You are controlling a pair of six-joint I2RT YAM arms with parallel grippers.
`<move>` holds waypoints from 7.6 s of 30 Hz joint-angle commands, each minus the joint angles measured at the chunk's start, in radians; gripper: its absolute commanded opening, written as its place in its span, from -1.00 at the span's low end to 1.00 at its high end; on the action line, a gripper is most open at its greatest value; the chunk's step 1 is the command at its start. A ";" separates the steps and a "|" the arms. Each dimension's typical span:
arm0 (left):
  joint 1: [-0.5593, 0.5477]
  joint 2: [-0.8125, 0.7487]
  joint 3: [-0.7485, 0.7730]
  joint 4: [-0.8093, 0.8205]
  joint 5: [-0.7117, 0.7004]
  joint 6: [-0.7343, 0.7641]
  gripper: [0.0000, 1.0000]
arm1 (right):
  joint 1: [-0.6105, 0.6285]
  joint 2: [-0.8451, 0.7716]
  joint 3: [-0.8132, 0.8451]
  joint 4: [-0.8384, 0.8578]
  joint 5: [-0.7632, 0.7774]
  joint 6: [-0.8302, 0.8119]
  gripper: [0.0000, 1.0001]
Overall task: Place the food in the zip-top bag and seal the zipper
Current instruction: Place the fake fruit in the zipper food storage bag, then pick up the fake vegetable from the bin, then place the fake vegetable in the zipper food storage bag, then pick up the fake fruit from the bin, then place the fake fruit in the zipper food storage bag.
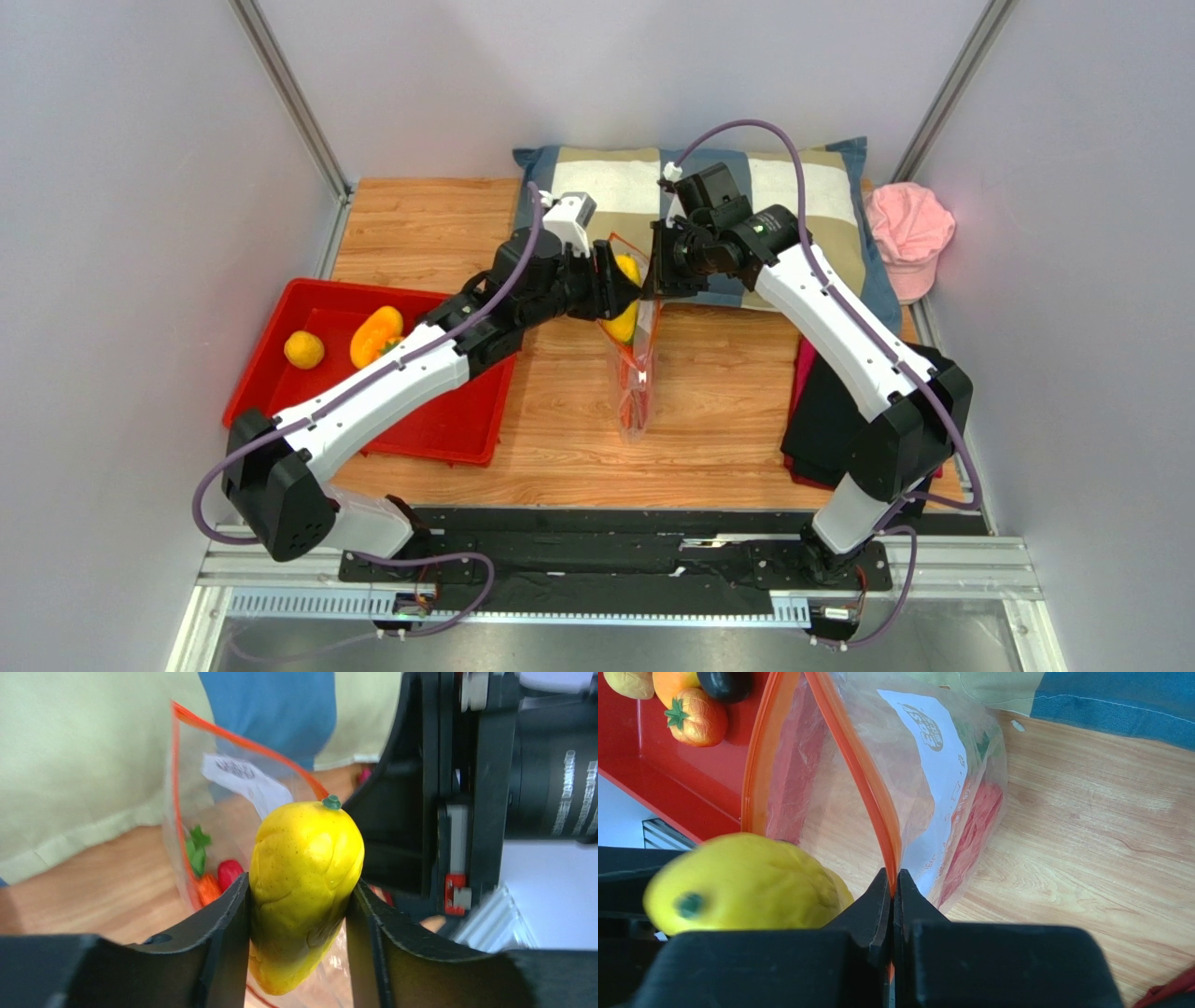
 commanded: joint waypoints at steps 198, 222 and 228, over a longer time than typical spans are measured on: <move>0.205 -0.019 0.137 0.199 0.236 0.134 -0.56 | -0.036 -0.034 -0.009 0.056 -0.014 -0.009 -1.00; 0.061 -0.092 0.030 0.026 0.188 0.107 0.98 | -0.073 -0.077 -0.068 0.052 -0.039 -0.009 -1.00; 0.204 -0.236 0.048 -0.133 0.204 0.193 0.98 | -0.076 -0.092 -0.078 0.053 -0.036 -0.020 -1.00</move>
